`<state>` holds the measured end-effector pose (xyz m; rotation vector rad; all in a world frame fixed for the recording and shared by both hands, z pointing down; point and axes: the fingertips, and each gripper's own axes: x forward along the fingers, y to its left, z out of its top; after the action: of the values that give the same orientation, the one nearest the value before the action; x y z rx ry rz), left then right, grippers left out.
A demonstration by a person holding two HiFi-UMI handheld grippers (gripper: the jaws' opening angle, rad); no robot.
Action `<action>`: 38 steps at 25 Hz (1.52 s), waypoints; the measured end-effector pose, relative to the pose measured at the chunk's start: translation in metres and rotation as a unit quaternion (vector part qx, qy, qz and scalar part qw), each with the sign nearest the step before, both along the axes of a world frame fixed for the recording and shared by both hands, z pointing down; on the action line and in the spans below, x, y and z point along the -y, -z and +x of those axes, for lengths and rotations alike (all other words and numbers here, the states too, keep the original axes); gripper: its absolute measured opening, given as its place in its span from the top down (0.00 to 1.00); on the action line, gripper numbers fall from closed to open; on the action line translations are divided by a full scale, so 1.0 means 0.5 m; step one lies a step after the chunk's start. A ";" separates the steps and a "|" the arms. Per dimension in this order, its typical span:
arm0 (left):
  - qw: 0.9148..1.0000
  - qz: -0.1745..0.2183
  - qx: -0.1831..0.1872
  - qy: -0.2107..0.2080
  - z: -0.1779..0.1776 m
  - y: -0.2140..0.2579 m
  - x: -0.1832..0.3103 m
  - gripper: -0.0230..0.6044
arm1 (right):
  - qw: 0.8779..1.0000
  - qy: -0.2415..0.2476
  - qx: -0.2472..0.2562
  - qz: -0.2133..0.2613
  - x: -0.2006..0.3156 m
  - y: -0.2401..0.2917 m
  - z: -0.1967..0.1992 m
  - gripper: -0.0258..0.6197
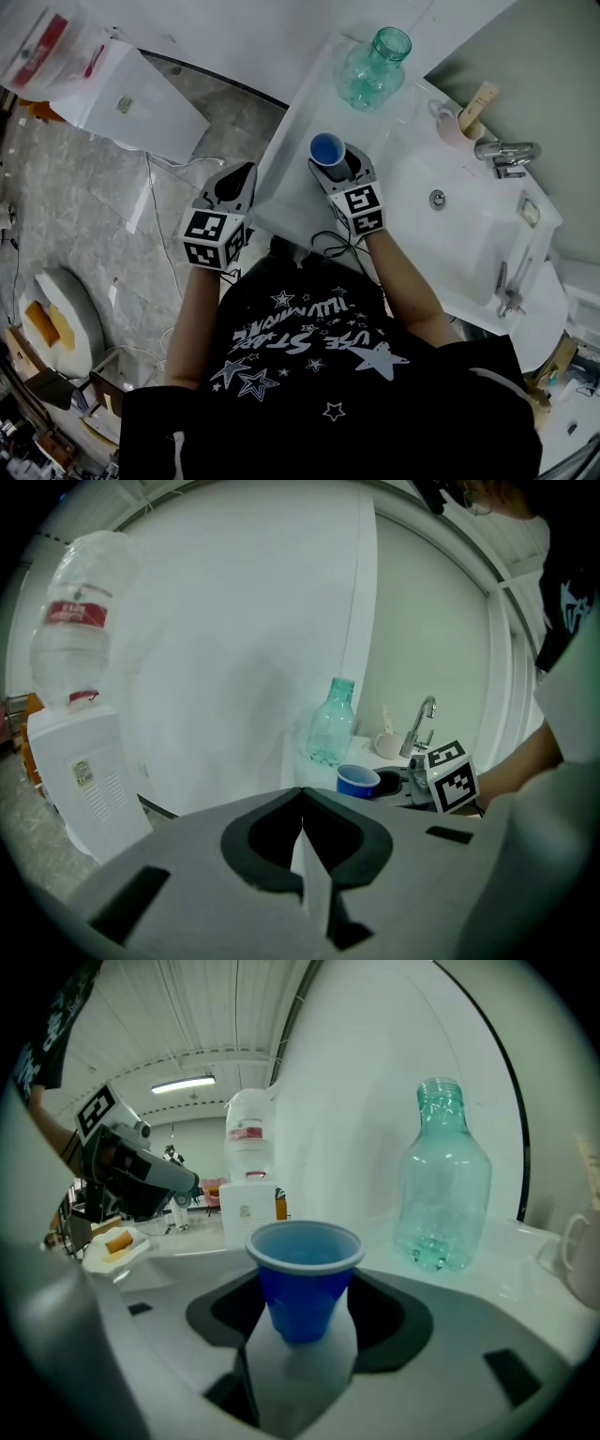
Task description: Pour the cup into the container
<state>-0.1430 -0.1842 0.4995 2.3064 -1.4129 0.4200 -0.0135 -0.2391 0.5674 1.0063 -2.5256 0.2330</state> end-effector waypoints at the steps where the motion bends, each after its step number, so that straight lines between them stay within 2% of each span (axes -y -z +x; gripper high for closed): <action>1: 1.000 -0.001 -0.002 0.001 0.000 -0.001 -0.002 0.94 | 1.000 0.001 -0.003 0.001 -0.002 -0.002 0.000 0.53; 12: 1.000 0.009 -0.012 -0.006 -0.005 -0.002 -0.008 0.94 | 1.000 0.005 -0.024 0.001 -0.017 -0.008 -0.006 0.51; 15: 1.000 0.011 -0.016 -0.010 -0.013 0.002 -0.006 0.94 | 1.000 -0.003 -0.024 0.000 -0.023 -0.003 -0.004 0.44; 18: 1.000 0.013 -0.024 -0.015 -0.024 0.006 -0.002 0.94 | 0.999 -0.019 -0.037 -0.002 -0.031 -0.006 0.011 0.41; 26: 0.996 0.028 -0.039 -0.070 -0.027 0.007 0.030 0.94 | 0.996 -0.068 -0.055 0.003 -0.046 0.007 0.065 0.41; 31: 0.996 0.035 -0.046 -0.073 -0.019 0.015 0.049 0.94 | 0.994 -0.093 -0.050 0.025 -0.060 0.044 0.105 0.55; 35: 0.996 0.043 -0.047 -0.064 0.000 0.030 0.035 0.94 | 0.992 -0.117 -0.023 0.044 -0.063 0.084 0.135 0.65; 38: 0.997 0.046 -0.044 -0.050 0.014 0.040 0.017 0.94 | 0.992 -0.113 -0.002 0.052 -0.067 0.114 0.147 0.75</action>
<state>-0.1362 -0.1925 0.4796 2.4450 -1.3058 0.2839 0.0601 -0.2054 0.5102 1.3333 -2.4399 0.1647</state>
